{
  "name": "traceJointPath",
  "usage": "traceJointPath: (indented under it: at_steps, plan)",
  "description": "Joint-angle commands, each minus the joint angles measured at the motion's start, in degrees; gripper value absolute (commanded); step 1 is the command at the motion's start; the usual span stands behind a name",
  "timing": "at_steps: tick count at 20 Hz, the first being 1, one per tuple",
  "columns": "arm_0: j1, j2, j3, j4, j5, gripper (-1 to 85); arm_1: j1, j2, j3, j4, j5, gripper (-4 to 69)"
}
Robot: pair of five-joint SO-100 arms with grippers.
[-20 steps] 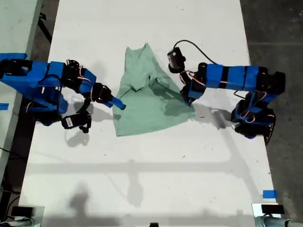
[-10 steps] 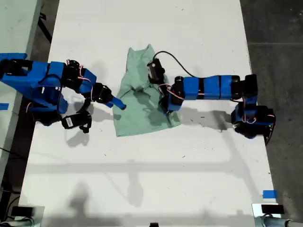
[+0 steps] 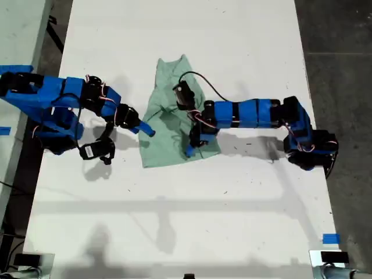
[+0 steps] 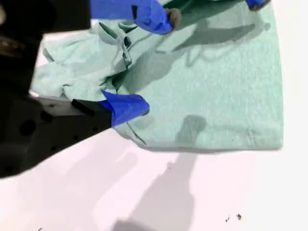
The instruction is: Fold tshirt
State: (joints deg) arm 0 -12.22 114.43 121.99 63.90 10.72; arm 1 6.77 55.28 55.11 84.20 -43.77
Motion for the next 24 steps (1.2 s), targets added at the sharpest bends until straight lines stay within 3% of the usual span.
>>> traceJointPath:
  at_steps: [1,3,8,14,24]
  plan:
    - [1.14,0.18,-5.54,0.18,-1.32,23.2,0.62,13.36,-3.78,7.82,-2.81,32.4]
    - [1.76,-0.26,-6.68,2.02,-2.46,23.1,0.97,21.62,-0.18,10.63,-4.22,31.1]
    - [2.64,-1.32,-8.09,3.60,-4.48,22.6,1.67,41.84,15.91,10.72,-4.13,27.5]
    - [1.41,-4.92,-7.82,5.98,-5.80,22.4,2.20,44.12,23.55,8.61,-3.08,25.8]
    - [-3.69,-26.81,-2.29,-9.49,-5.01,17.5,1.85,49.22,30.23,6.42,-2.11,23.9]
